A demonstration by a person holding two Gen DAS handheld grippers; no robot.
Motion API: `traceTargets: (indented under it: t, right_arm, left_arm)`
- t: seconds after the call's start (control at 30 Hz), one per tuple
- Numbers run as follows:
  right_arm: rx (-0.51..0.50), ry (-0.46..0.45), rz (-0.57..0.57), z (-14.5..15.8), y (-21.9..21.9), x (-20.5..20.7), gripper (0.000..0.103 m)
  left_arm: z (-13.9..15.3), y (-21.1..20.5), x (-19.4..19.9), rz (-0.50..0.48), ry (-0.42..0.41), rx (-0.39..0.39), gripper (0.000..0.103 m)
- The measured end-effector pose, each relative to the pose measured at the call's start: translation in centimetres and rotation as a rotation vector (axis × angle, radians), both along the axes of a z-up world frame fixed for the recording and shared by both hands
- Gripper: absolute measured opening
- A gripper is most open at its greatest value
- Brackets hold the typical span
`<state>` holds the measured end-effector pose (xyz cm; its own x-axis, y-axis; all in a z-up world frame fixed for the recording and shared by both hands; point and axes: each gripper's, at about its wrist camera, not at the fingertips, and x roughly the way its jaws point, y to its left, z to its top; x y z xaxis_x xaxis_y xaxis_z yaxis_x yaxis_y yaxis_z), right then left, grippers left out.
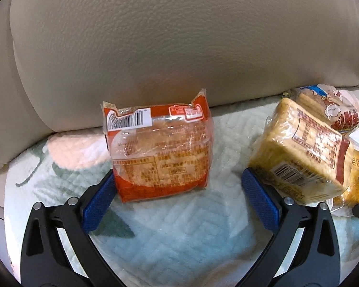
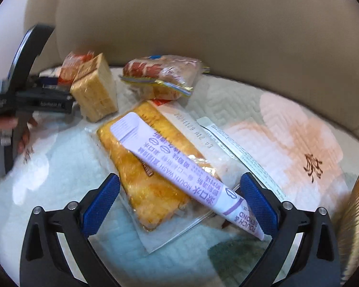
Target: Organize snacks
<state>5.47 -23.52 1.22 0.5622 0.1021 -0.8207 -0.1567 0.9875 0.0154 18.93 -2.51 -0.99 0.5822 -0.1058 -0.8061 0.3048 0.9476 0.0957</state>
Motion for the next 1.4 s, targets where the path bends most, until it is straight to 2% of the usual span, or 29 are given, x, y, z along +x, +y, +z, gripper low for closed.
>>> traceTargets:
  t: [0.1, 0.27, 1.4]
  right_arm:
    - [-0.037, -0.020, 0.011, -0.5, 0.5, -0.5, 0.098]
    - [-0.067, -0.028, 0.012, -0.6, 1.0, -1.1, 0.098]
    - [-0.068, -0.027, 0.015, -0.5, 0.8, -0.5, 0.098]
  left_arm:
    - [0.2, -1.0, 0.0, 0.000, -0.005, 0.000, 0.100]
    - [0.0, 0.2, -0.2, 0.000, -0.004, -0.005, 0.100]
    - [0.0, 0.3, -0.2, -0.001, -0.004, -0.006, 0.100]
